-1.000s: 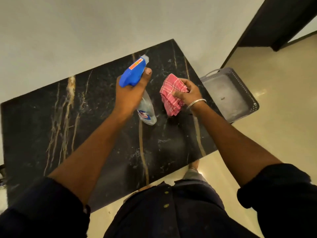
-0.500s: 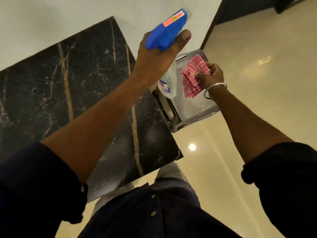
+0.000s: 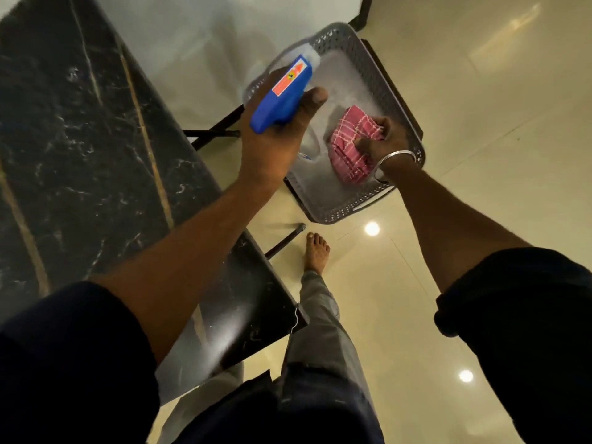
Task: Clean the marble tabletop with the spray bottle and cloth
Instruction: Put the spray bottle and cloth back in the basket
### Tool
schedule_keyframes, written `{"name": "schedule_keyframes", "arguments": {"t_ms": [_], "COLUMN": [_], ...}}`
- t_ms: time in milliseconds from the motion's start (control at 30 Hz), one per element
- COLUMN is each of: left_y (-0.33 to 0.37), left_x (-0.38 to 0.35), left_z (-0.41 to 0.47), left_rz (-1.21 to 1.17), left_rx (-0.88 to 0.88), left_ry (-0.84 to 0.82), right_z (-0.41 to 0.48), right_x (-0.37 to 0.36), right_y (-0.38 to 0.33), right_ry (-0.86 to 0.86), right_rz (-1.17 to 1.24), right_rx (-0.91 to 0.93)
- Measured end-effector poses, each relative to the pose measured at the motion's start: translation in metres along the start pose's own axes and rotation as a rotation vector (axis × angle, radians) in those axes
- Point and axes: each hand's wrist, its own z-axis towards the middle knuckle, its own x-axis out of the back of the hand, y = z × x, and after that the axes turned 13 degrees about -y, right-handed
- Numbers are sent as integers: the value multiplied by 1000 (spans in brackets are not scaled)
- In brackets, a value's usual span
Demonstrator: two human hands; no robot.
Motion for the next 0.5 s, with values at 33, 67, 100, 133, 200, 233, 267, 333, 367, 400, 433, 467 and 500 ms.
{"name": "schedule_keyframes", "arguments": {"t_ms": [33,67,100,133,200,233,267,333,367,400,433,467,500], "left_y": [-7,-13,-17,-20,-22,-25,-29,-34,-38,-43,-45,-48,-50], "left_x": [-3,-5,-7,-9,-13,-16,-18,-23,-25,-27,-28,-28,-29], "left_z": [1,4,6,7,8,9,10,9,7,6,4,3,1], "left_rz": [-3,-7,-15,-33,-83,-104,-120,-138,-137,-119,-101,-86,-77], "left_rx": [-1,-2,0,-5,-18,-9,-8,-10,-8,-13,-28,-46,-59], "left_ry": [-6,-14,-14,-9,10,18,24,23,9,-6,-14,-17,-14], "right_z": [2,4,5,5,3,2,5,8,8,11,9,12,10], "right_x": [0,0,0,-1,-1,0,1,2,2,2,1,1,0], "right_y": [4,7,11,14,17,18,21,23,22,24,22,25,22], "right_ry": [-5,2,26,52,97,110,117,123,123,129,129,137,128], "right_rz": [-22,-52,-112,-186,-330,-393,-447,-546,-580,-607,-643,-668,-681], "right_rx": [-2,8,20,41,63,64,73,66,48,52,47,55,32]}}
